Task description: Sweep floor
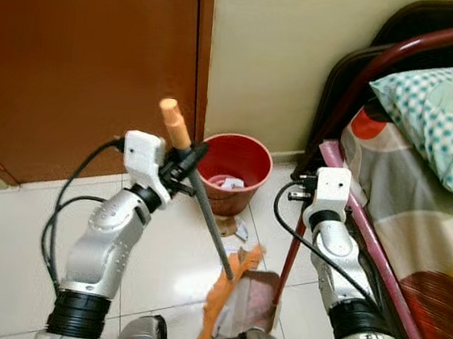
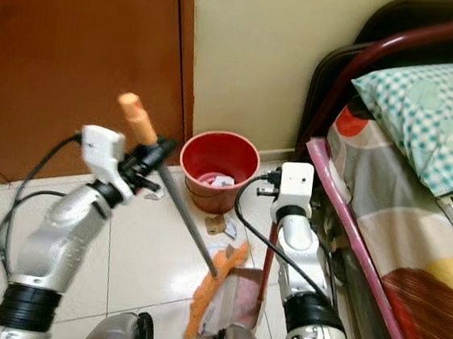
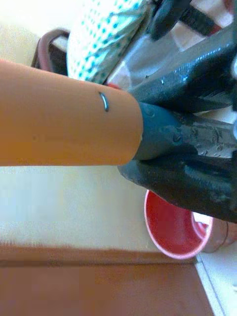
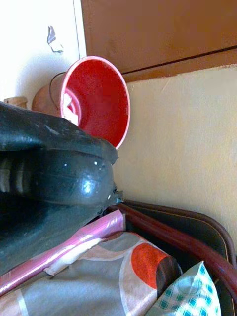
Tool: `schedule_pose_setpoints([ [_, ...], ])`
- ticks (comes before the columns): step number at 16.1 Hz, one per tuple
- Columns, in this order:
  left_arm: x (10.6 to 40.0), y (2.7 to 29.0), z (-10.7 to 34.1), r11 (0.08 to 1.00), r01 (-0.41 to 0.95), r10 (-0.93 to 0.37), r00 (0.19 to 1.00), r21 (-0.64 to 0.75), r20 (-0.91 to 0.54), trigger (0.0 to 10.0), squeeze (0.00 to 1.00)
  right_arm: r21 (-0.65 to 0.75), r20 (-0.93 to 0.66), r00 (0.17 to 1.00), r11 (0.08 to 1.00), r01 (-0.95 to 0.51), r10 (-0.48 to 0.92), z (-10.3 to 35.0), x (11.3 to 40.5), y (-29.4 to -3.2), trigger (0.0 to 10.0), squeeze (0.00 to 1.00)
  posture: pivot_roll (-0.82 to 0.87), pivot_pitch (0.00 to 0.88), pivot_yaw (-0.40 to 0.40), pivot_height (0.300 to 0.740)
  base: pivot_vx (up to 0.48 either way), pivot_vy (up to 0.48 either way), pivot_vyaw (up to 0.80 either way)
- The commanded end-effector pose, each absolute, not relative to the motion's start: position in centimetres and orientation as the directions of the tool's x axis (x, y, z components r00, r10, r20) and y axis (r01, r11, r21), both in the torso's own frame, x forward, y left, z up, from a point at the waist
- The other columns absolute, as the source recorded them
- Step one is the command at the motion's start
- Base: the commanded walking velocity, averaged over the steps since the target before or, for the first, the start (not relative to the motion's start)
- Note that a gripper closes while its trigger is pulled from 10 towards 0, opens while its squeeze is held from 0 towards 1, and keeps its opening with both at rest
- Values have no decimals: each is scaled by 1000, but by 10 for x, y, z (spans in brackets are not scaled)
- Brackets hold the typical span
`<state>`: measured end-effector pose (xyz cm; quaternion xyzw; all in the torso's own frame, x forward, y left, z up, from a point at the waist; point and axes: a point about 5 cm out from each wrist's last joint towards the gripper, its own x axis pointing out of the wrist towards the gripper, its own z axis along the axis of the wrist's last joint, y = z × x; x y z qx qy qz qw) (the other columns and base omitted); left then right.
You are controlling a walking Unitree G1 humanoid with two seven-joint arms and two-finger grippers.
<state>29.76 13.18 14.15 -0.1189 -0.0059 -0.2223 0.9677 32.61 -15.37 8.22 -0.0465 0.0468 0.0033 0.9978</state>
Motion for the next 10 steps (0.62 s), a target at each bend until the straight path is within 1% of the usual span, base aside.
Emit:
schedule_pose_setpoints([
  [1, 296, 140, 148, 875, 409, -399, 912, -260, 92, 10000, 0, -100, -101, 995, 995, -10, 0, 81, 325, -153, 10000, 0, -12, 122, -49, 740, 0, 0, 0],
  [2, 297, 153, 144, 901, 349, -343, 937, -258, 69, 10000, 0, -101, -104, 995, 995, -15, 4, 80, 325, -153, 10000, 0, -5, 121, -51, 740, 0, 0, 0],
  [3, 298, 162, 141, 921, 307, -303, 951, -238, 58, 10000, 0, -100, -107, 994, 995, -19, 8, 80, 325, -152, 10000, 0, -5, 121, -51, 740, 0, 0, 0],
  [5, 305, 181, 142, 959, 158, -149, 987, -233, 58, 10000, 0, -94, -116, 993, 995, -32, 21, 80, 327, -151, 10000, 0, -2, 117, -55, 740, 0, 0, 0],
  [6, 308, 188, 144, 960, 102, -90, 994, -259, 58, 10000, 0, -89, -120, 992, 995, -41, 30, 79, 327, -150, 10000, 0, -4, 116, -57, 740, 0, 0, 0],
  [7, 312, 203, 143, 959, -1, 16, 999, -283, 51, 10000, 0, -84, -124, 991, 995, -51, 41, 79, 327, -147, 10000, 0, -4, 116, -57, 740, 0, 0, 0],
  [10, 312, 227, 140, 973, -124, 135, 990, -196, 47, 10000, 0, -75, -123, 991, 995, -61, 52, 79, 326, -146, 10000, 0, -13, 115, -57, 740, 0, 0, 0],
])
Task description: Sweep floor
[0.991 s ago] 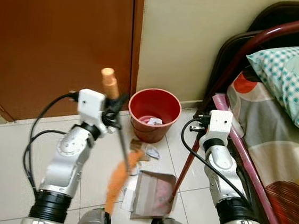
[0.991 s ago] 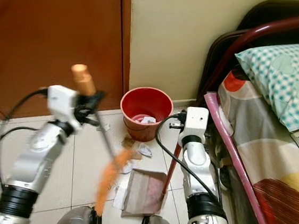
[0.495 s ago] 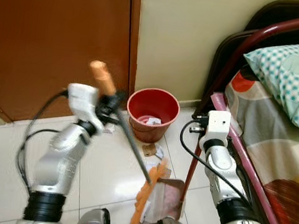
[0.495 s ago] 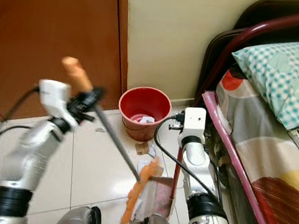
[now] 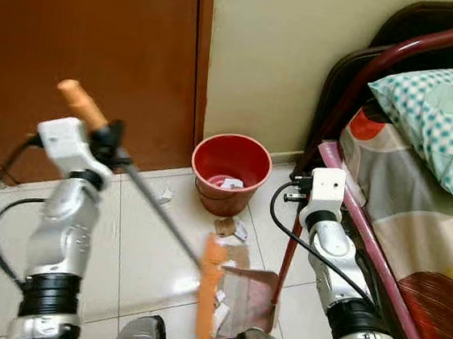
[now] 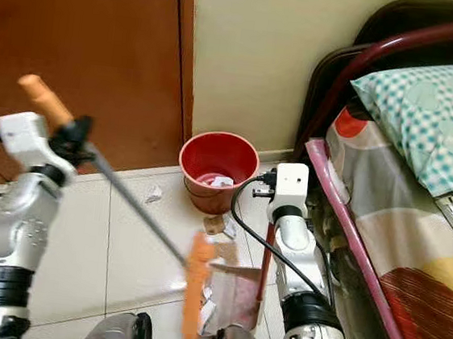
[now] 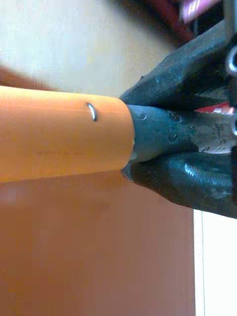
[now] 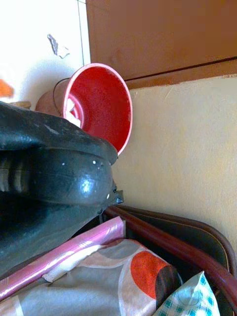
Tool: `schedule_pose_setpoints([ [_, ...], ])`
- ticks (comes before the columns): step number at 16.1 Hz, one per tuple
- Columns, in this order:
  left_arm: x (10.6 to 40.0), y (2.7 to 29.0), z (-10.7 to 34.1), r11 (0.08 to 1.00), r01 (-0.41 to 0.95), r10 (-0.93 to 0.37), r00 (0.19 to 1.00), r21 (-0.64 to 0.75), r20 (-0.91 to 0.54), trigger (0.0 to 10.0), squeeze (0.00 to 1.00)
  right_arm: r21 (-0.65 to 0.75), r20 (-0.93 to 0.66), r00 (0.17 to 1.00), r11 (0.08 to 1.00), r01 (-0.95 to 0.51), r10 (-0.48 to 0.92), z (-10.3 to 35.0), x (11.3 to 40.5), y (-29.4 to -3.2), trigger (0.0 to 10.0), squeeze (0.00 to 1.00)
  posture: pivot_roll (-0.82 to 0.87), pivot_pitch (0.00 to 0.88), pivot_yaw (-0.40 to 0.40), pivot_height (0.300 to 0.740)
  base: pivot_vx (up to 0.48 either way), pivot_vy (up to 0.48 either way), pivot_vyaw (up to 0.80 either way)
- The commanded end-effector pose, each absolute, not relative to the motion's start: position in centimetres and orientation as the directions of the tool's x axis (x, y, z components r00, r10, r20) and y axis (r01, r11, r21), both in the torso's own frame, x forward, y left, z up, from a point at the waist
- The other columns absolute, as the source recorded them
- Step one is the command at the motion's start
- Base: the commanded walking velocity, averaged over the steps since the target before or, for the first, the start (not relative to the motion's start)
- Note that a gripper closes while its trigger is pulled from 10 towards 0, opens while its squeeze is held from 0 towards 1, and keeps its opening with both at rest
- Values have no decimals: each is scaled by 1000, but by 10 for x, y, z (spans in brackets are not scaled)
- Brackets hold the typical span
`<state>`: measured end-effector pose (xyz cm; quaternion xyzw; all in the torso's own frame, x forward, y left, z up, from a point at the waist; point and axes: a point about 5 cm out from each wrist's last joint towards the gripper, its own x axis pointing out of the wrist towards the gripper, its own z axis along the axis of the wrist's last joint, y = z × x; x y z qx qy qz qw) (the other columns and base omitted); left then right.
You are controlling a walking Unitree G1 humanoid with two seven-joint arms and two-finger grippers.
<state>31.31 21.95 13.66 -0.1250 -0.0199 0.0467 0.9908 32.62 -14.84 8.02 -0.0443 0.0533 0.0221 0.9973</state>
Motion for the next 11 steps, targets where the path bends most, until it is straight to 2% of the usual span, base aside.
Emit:
schedule_pose_setpoints([
  [1, 311, 231, 139, 974, -134, 145, 988, -181, 48, 10000, 0, -74, -123, 991, 995, -62, 53, 79, 325, -147, 10000, 0, -13, 115, -57, 740, 0, 0, 0],
  [5, 303, 238, 127, 991, -131, 131, 991, -7, 34, 10000, 0, -38, -110, 990, 995, -92, 87, 81, 325, -144, 10000, 0, -13, 113, -58, 740, 0, 0, 0],
  [8, 298, 230, 113, 995, -97, 97, 995, 39, 1, 10000, 0, 51, -78, 989, 992, -120, 124, 90, 328, -138, 10000, 0, -13, 110, -58, 740, 0, 0, 0],
  [10, 296, 223, 105, 996, -76, 77, 997, 49, -14, 10000, 0, 81, 33, 988, 985, -153, 151, 112, 333, -134, 10000, 0, -16, 109, -57, 740, 0, 0, 0],
  [11, 296, 220, 102, 997, -65, 65, 998, 47, -19, 10000, 0, 21, 90, 980, 984, -178, 175, 125, 336, -132, 10000, 0, -18, 110, -56, 740, 0, 0, 0],
])
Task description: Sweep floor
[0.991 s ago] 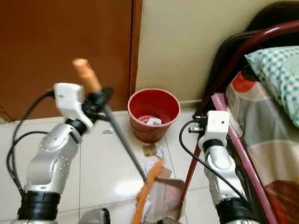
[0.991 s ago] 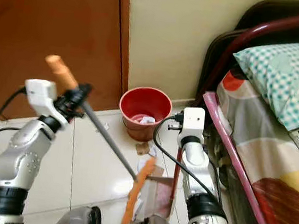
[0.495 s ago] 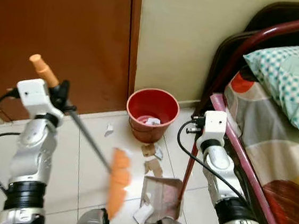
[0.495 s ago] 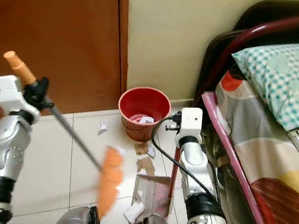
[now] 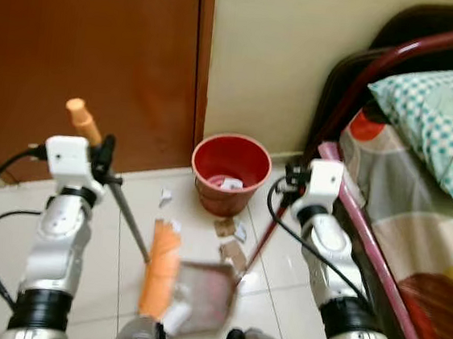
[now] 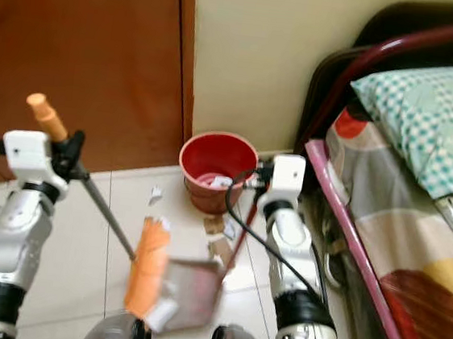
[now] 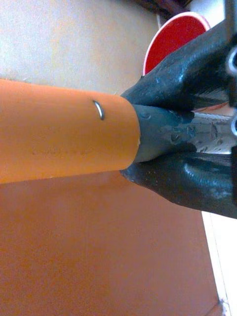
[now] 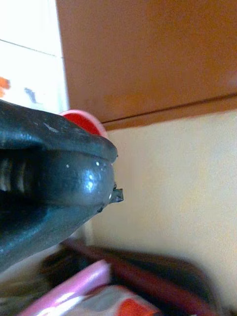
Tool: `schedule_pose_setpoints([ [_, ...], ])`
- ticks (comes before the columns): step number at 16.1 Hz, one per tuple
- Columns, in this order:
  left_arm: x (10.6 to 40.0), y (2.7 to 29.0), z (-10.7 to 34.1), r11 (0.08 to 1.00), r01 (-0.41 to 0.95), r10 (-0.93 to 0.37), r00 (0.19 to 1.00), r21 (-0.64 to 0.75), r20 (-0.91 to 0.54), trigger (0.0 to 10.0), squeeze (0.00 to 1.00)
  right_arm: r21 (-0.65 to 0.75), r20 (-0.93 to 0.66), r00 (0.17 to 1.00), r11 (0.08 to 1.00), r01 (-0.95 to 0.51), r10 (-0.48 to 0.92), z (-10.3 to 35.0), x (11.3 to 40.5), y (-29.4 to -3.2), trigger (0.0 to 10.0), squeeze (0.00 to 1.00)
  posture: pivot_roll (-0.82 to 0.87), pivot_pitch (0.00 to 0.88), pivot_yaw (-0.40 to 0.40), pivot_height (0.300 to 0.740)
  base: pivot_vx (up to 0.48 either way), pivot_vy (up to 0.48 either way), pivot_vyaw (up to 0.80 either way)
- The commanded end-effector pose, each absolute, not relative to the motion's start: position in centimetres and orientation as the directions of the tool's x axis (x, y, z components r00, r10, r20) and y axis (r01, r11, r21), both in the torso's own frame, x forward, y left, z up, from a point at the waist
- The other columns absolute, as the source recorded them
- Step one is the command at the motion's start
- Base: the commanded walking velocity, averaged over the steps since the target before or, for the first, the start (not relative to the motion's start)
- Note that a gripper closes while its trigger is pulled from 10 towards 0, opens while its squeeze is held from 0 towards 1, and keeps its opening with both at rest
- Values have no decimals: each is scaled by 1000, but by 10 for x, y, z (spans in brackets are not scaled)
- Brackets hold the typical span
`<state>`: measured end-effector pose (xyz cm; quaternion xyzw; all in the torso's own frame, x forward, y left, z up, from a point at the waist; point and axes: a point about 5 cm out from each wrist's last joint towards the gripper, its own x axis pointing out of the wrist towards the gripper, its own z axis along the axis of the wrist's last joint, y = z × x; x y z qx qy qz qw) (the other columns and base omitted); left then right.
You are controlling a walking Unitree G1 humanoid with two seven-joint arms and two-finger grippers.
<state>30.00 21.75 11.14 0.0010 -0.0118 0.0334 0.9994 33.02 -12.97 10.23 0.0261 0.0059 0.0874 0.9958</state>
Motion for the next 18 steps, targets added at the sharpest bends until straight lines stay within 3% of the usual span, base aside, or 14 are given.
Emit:
schedule_pose_setpoints([
  [1, 296, 216, 101, 998, -53, 54, 998, 44, -21, 10000, 0, -28, 116, 976, 983, -181, 183, 131, 338, -132, 10000, 0, -20, 109, -55, 740, 0, 0, 0],
  [10, 298, 193, 98, 999, 51, -51, 998, 8, -31, 10000, 0, -90, 101, 982, 984, -153, 162, 127, 334, -136, 10000, 0, -18, 116, -48, 740, 0, 0, 0],
  [13, 293, 174, 102, 986, 157, -159, 986, -50, -47, 10000, 0, -107, 18, 985, 980, -166, 169, 109, 330, -132, 10000, 0, -11, 124, -47, 740, 0, 0, 0],
  [18, 287, 153, 113, 967, 207, -213, 977, -146, -24, 10000, 0, -125, -51, 982, 974, -188, 183, 90, 321, -119, 10000, 0, -1, 129, -43, 740, 0, 0, 0],
])
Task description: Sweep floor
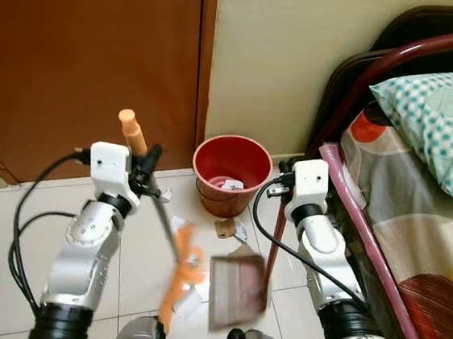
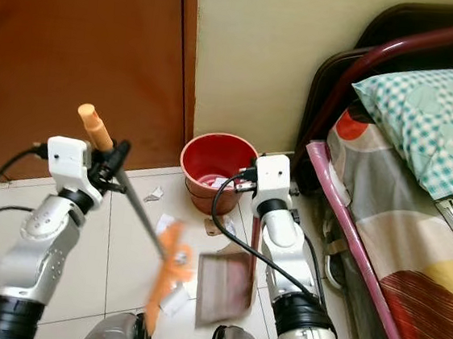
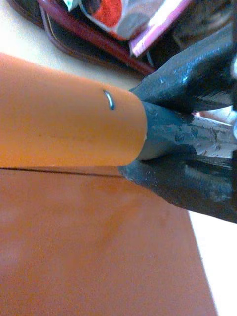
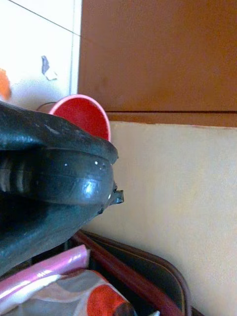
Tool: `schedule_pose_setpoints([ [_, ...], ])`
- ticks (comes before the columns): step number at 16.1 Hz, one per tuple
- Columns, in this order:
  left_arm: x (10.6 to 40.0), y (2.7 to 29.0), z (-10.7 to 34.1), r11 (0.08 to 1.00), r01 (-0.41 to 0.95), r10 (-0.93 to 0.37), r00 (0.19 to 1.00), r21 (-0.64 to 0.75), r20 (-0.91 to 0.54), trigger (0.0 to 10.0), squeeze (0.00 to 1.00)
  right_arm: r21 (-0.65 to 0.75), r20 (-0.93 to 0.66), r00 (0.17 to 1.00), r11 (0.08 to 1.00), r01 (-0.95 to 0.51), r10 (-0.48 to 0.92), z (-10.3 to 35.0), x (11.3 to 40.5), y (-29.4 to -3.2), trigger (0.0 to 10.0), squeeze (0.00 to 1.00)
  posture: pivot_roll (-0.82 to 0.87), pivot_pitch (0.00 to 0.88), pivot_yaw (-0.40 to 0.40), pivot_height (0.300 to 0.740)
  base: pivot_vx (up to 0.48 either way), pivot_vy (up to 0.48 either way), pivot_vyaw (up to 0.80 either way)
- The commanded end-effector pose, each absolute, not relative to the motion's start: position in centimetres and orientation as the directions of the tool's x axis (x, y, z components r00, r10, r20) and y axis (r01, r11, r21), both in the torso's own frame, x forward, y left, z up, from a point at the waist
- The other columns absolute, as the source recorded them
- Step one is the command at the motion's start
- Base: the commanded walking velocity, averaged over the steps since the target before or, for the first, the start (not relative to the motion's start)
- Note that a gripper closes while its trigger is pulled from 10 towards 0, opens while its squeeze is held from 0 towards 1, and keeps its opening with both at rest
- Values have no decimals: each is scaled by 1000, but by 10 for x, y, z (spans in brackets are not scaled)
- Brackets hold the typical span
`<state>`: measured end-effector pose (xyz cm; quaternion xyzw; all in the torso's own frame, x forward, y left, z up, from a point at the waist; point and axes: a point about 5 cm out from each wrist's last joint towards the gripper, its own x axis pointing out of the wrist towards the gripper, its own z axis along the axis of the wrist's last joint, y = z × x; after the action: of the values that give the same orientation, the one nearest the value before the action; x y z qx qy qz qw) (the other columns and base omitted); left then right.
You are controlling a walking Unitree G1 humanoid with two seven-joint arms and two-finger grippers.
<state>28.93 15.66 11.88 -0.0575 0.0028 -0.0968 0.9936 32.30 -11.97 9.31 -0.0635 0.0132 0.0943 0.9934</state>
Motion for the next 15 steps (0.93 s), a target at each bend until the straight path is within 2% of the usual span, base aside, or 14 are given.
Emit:
schedule_pose_setpoints([
  [1, 288, 149, 119, 959, 197, -202, 979, -204, -5, 10000, 0, -127, -65, 980, 972, -196, 189, 86, 320, -117, 10000, 0, 1, 129, -42, 740, 0, 0, 0],
  [3, 292, 150, 125, 955, 143, -144, 989, -259, 15, 10000, 0, -127, -74, 979, 972, -200, 191, 84, 319, -115, 10000, 0, 2, 129, -41, 740, 0, 0, 0],
  [7, 302, 175, 130, 928, -34, 30, 999, -371, -18, 10000, 0, -128, -84, 979, 972, -195, 185, 83, 322, -115, 10000, 0, 0, 127, -42, 740, 0, 0, 0],
  [11, 307, 191, 132, 910, -110, 106, 994, -401, -33, 10000, 0, -129, -94, 979, 972, -194, 183, 81, 322, -114, 10000, 0, 4, 125, -43, 740, 0, 0, 0],
  [15, 311, 202, 131, 824, -215, 199, 976, -524, -87, 10000, 0, -124, -100, 979, 974, -190, 178, 80, 323, -116, 10000, 0, 4, 121, -46, 740, 0, 0, 0],
])
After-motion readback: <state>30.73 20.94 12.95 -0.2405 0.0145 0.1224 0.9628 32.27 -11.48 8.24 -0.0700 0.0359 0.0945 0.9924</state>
